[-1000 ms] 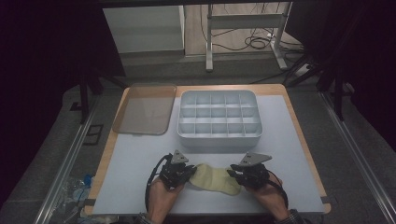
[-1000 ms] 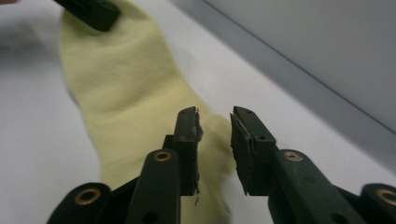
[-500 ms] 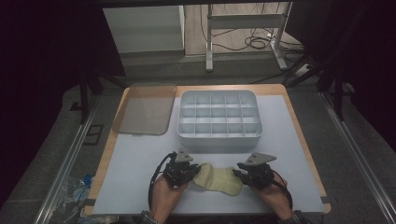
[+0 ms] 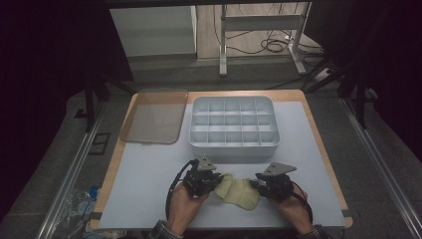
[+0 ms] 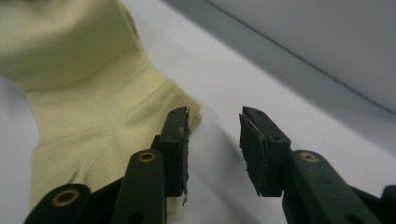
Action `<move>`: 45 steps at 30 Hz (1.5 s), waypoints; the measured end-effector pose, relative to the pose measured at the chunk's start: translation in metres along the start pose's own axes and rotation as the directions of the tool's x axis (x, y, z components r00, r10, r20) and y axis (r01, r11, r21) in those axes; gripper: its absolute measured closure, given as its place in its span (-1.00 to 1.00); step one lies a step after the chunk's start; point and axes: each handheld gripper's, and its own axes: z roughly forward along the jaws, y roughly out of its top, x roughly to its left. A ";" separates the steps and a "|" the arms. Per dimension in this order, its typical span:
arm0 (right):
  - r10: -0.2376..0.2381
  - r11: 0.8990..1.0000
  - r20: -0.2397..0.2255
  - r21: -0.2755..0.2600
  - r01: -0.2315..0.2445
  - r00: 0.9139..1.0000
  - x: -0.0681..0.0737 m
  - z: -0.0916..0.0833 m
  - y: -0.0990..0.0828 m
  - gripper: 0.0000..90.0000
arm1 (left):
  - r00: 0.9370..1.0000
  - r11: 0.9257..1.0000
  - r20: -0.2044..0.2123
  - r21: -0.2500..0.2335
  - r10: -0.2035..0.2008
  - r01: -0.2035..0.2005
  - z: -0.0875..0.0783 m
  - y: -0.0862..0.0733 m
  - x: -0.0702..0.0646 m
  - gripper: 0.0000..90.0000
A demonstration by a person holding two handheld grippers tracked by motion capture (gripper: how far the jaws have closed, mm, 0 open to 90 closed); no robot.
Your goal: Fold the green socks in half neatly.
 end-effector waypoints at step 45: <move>0.036 0.999 0.070 -0.020 -0.035 0.997 -0.021 -0.019 -0.006 0.22 | 0.990 0.998 0.131 -0.051 0.045 -0.039 0.036 0.034 -0.028 0.28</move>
